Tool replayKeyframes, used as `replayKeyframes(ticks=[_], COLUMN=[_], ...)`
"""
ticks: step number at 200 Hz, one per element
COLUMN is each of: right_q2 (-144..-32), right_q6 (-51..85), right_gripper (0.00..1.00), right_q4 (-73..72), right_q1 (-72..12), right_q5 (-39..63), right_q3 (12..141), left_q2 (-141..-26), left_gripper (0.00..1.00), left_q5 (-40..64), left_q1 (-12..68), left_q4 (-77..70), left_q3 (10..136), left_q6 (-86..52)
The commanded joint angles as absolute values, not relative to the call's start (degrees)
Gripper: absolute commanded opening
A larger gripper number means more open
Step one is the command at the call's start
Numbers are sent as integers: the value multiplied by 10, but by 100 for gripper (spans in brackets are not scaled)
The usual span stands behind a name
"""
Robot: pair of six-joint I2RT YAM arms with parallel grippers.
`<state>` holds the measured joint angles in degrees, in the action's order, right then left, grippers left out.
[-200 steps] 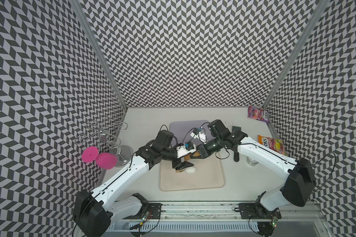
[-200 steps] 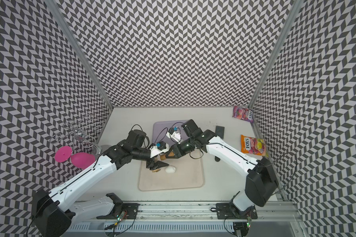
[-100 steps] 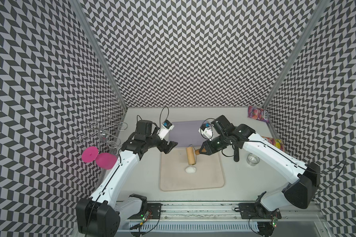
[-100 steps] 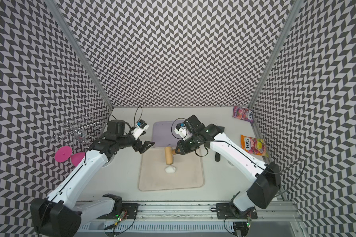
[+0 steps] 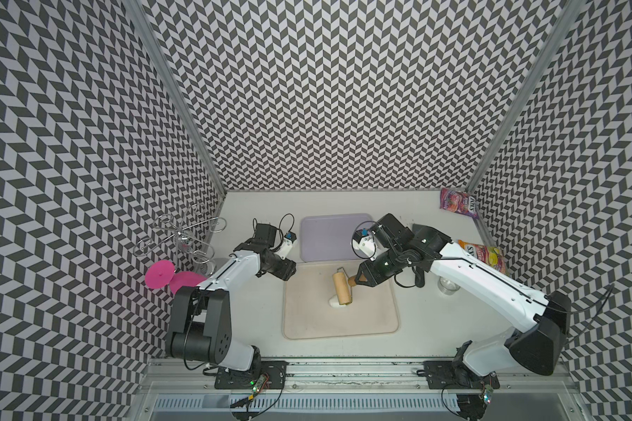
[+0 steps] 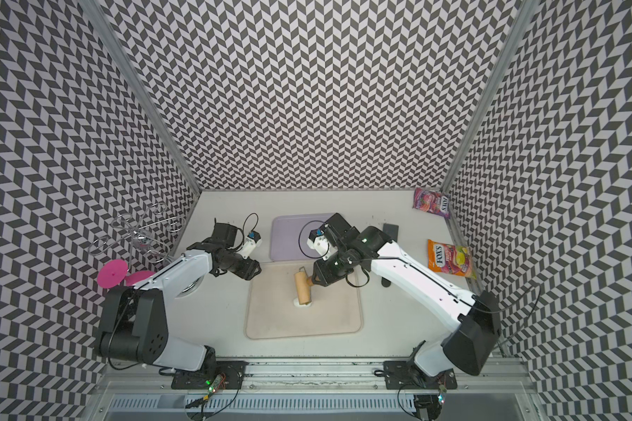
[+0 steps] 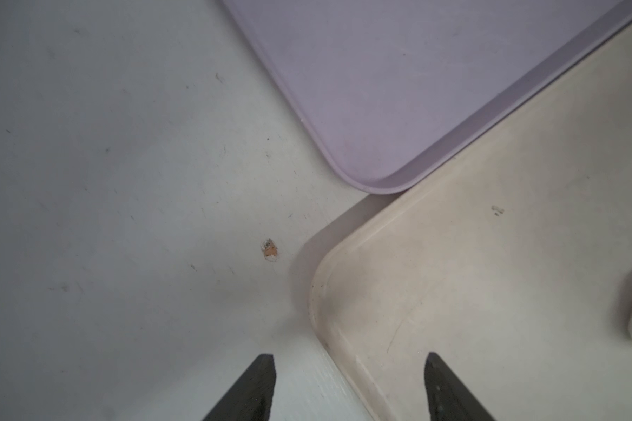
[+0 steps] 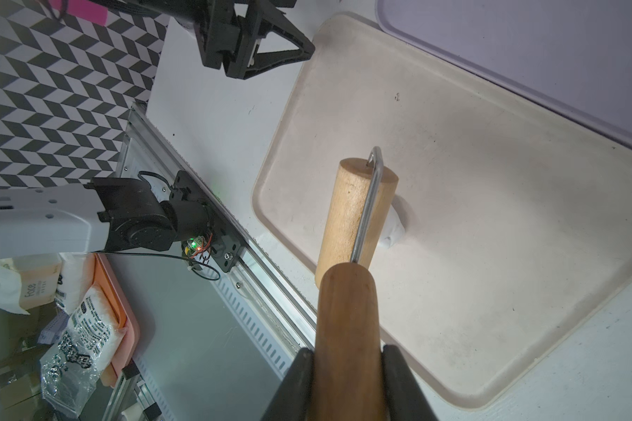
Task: Roll out the dumpling wrappers from the dough
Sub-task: Adjust the work surface at the center of the board.
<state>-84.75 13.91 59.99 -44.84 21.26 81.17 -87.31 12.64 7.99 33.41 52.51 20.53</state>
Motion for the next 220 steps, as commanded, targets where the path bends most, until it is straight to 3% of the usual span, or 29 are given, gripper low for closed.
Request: replayKeyframes(ticks=[1,11,90,105,121,134,147,183,220], right_q2=[-828,-826,-810,-812,-816,-820,-825,-836,-848], right_q6=[130,128,130,133,136,137,138,142,140], right_gripper=[0,0,0,0,0,0,0,0,0], right_q4=[563,563,553,556,558,560,560,559,556], right_q1=[-451,-451,-451,-451,-451,-451,-451,-451,-452], right_q5=[221,222,224,218,217,218,216,208,196], right_q3=[806,805,776,780,784,784,784,784,782], left_q2=[-928,-957,-1026,-1031,-1033,-1032,-1027,-1009,-1000], left_gripper=[49,44,42,34,33,24,23,1,0], left_q5=[127,132,109,113,111,109,110,115,112], left_q1=[79,80,79,81,80,81,80,80,82], left_q4=[318,330,308,312,315,320,322,322,311], left_q3=[560,577,584,584,581,581,579,575,561], left_q6=[222,235,242,241,241,241,239,225,225])
